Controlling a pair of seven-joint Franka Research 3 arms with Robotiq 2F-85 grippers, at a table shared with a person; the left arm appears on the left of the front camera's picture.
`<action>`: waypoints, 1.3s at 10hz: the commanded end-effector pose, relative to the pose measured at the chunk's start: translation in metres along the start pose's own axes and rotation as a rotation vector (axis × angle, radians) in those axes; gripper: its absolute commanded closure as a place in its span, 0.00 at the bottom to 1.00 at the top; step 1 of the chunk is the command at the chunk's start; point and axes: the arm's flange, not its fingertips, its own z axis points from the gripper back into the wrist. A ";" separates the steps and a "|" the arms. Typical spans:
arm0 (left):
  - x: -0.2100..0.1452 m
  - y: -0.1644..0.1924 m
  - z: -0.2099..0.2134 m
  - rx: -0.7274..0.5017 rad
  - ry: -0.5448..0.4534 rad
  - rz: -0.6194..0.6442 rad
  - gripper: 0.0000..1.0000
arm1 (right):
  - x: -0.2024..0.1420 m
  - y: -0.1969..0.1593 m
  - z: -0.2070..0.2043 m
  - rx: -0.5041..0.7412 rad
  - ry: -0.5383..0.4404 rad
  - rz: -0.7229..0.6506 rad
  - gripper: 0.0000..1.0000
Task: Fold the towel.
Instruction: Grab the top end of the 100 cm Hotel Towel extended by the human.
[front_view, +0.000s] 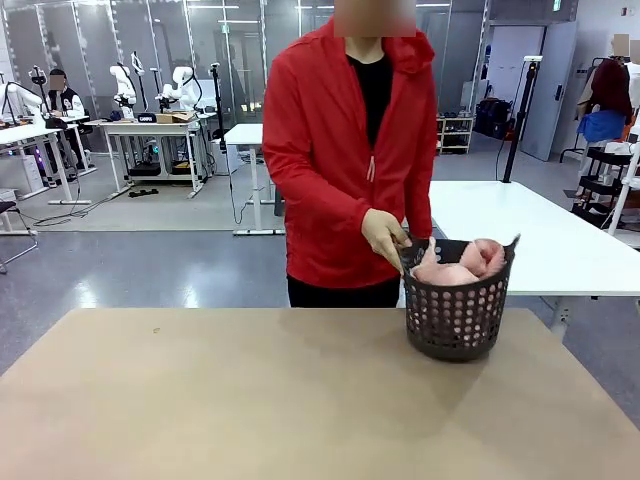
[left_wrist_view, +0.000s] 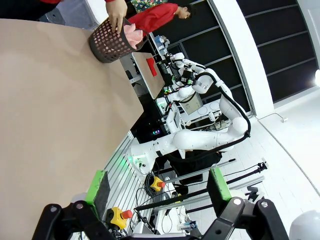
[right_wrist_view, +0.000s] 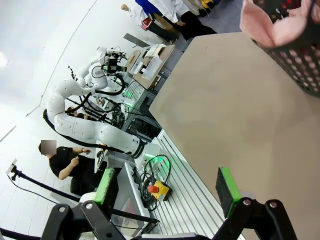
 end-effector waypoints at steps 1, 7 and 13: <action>-0.001 0.001 0.001 -0.021 -0.003 -0.011 0.00 | 0.001 -0.001 0.001 0.009 -0.002 0.021 0.00; -0.001 0.001 0.001 -0.021 -0.003 -0.011 0.00 | 0.001 -0.001 0.001 0.009 -0.002 0.021 0.00; -0.001 0.001 0.001 -0.021 -0.003 -0.011 0.00 | 0.001 -0.001 0.001 0.009 -0.002 0.021 0.00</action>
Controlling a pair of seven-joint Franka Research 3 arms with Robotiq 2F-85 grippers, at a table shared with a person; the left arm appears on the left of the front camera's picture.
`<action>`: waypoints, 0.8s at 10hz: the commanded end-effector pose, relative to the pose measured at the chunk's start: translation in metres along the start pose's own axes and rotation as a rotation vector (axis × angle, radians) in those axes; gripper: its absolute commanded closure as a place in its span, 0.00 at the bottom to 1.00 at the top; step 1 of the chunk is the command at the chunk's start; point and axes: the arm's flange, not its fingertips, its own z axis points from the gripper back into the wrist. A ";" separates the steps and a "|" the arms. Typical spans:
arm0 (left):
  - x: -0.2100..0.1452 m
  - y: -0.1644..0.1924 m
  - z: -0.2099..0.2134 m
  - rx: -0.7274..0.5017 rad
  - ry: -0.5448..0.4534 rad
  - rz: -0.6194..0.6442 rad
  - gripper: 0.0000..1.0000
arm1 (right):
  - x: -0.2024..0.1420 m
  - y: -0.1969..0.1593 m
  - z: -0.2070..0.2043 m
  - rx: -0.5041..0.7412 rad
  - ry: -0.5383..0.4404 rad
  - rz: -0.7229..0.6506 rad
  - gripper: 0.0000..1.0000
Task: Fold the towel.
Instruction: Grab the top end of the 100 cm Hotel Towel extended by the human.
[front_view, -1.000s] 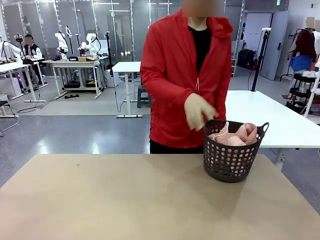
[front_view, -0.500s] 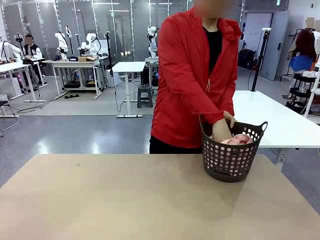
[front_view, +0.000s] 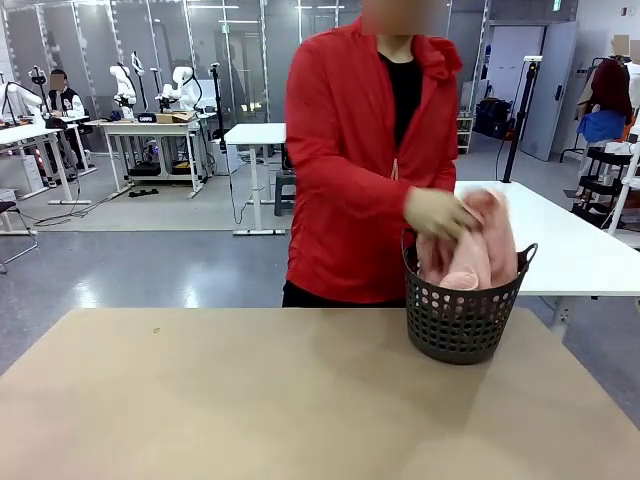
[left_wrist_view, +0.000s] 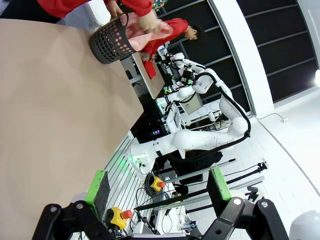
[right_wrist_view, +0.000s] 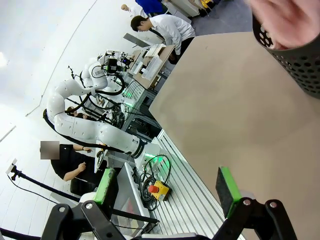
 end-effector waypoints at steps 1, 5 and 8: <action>-0.001 0.001 0.001 -0.021 -0.003 -0.011 0.00 | 0.001 -0.001 0.001 0.010 -0.003 0.020 0.00; -0.001 0.001 0.001 -0.021 -0.003 -0.011 0.00 | 0.001 -0.001 0.001 0.010 -0.003 0.020 0.00; -0.001 0.001 0.001 -0.021 -0.003 -0.011 0.00 | 0.001 -0.001 0.001 0.010 -0.003 0.020 0.00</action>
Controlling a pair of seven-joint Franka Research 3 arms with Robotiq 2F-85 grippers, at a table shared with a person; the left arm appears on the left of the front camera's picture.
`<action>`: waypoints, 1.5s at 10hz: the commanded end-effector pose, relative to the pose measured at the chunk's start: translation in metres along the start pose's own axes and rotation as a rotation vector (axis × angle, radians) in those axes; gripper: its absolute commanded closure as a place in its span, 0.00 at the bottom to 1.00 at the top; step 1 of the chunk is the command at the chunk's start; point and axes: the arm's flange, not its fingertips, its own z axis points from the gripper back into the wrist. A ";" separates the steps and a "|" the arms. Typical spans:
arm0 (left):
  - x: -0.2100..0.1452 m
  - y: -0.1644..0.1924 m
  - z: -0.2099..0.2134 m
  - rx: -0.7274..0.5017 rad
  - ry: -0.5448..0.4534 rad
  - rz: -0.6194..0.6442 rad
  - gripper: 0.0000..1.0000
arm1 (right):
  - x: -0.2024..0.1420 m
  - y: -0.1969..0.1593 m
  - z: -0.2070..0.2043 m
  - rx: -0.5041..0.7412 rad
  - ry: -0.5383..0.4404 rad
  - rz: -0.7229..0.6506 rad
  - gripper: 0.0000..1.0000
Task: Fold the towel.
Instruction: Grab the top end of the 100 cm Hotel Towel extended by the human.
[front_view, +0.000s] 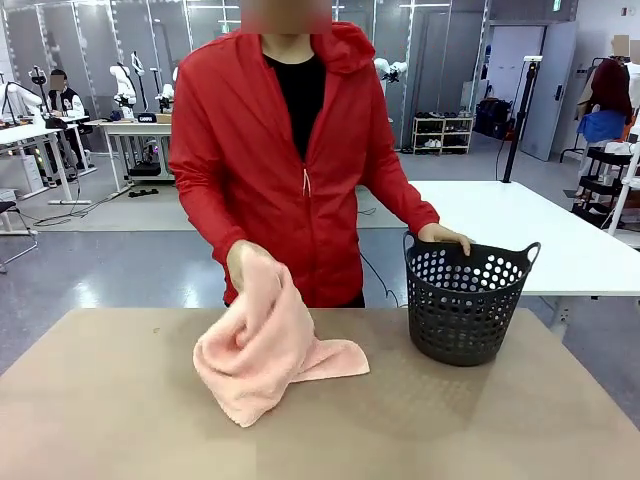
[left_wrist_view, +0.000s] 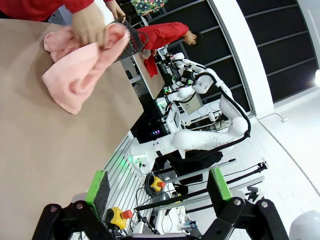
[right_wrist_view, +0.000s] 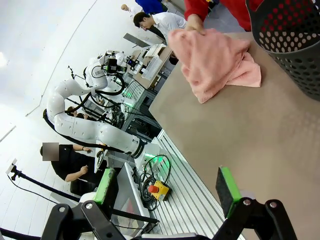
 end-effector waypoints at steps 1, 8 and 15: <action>-0.001 0.001 0.001 -0.021 -0.003 -0.011 0.00 | 0.001 -0.001 0.001 0.010 -0.003 0.020 0.00; -0.001 0.001 0.001 -0.021 -0.003 -0.011 0.00 | 0.001 -0.001 0.001 0.010 -0.003 0.020 0.00; -0.001 0.001 0.001 -0.021 -0.003 -0.011 0.00 | 0.001 -0.001 0.001 0.010 -0.003 0.020 0.00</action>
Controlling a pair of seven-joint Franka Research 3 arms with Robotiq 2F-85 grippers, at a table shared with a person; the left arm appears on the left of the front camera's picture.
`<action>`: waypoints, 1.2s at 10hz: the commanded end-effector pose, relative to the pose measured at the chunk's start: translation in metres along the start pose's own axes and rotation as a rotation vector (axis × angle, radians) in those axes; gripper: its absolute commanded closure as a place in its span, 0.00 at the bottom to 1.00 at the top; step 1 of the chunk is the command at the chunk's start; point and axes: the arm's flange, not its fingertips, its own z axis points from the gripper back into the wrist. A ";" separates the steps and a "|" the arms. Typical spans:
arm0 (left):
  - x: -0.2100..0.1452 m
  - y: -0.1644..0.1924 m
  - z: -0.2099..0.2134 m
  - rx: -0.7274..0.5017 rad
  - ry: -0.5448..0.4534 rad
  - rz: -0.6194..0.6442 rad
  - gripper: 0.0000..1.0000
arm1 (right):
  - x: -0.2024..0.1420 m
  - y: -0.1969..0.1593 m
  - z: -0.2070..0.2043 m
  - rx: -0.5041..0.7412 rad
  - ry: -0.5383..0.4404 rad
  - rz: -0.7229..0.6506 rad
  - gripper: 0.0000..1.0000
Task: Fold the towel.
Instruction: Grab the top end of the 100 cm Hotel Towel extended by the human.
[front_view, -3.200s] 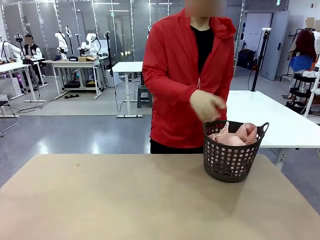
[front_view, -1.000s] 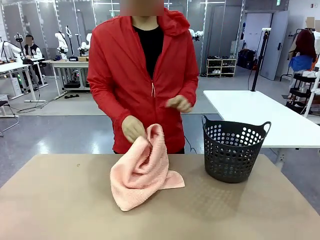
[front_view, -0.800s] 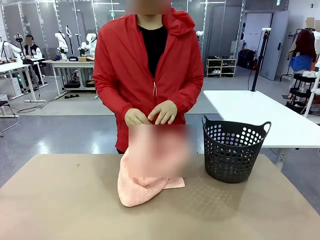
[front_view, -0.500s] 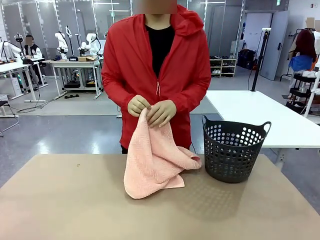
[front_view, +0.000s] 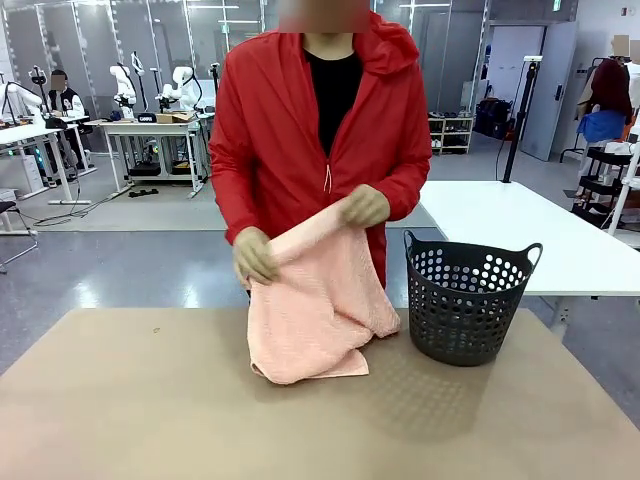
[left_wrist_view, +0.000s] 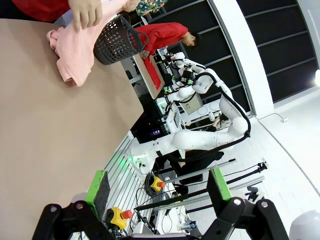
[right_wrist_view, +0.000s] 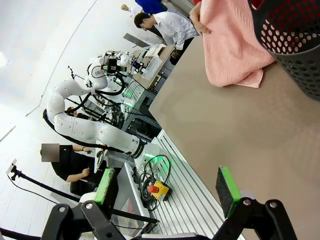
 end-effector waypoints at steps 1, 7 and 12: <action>-0.001 0.001 0.001 -0.021 -0.003 -0.011 0.00 | 0.001 -0.001 0.001 0.010 -0.002 0.020 0.00; -0.001 0.001 0.001 -0.021 -0.003 -0.011 0.00 | 0.001 -0.001 0.001 0.010 -0.002 0.020 0.00; -0.001 0.001 0.001 -0.021 -0.003 -0.011 0.00 | 0.001 -0.001 0.001 0.010 -0.002 0.020 0.00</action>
